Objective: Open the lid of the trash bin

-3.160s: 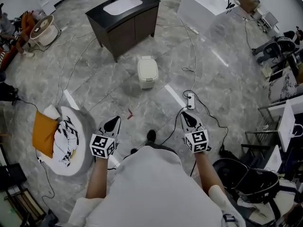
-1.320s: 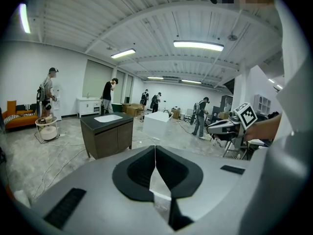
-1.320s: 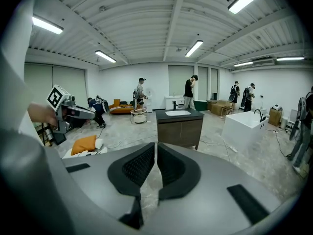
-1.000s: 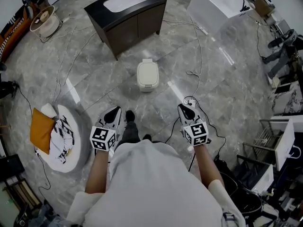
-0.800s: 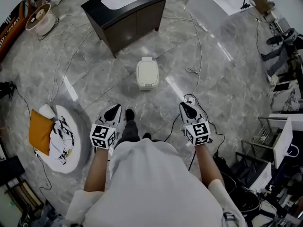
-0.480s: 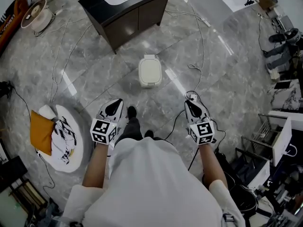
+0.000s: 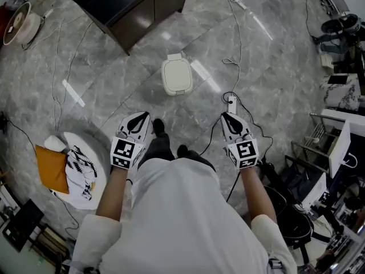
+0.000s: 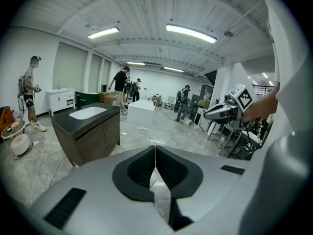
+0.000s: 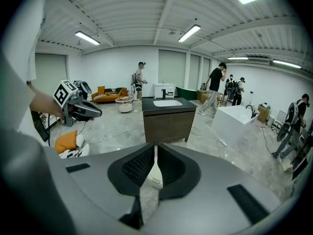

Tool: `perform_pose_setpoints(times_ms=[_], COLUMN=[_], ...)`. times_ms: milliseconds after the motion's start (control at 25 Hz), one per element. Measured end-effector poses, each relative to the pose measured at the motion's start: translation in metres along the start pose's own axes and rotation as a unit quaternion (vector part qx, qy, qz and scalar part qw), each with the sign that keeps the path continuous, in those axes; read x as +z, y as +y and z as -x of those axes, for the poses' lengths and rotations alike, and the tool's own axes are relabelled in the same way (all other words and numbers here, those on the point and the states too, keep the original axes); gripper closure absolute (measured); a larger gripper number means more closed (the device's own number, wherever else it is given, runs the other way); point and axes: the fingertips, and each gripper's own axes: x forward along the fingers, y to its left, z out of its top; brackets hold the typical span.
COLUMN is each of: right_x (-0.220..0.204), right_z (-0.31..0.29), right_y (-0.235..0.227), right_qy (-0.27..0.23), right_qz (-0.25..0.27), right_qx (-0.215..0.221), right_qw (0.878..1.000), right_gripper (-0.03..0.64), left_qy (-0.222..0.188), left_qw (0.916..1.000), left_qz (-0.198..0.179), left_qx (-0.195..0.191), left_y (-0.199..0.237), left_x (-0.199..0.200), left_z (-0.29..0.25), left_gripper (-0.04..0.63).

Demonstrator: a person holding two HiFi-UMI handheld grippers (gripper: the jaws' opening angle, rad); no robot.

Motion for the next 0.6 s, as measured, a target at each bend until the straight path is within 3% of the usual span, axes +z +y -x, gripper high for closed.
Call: perform_pose_setpoints(times_ms=[200,600], right_x=[0.008,-0.003], right_z=[-0.026,-0.068], right_y=[0.008,0.032], right_qy=[0.015,0.055], right_qz=[0.000,-0.009], right_qx=[0.002,0.022], right_qw=[1.000,0.998], right_gripper=[0.578,0.578], left_qy=[0.009,0.030], left_qw=[0.9995,0.9963], left_qz=[-0.004,0.060], left_qx=[-0.030,-0.053], left_y=[0.016,0.034], left_x=[-0.003,-0.041], left_z=[-0.016,-0.042], left_gripper=[0.577,0.577])
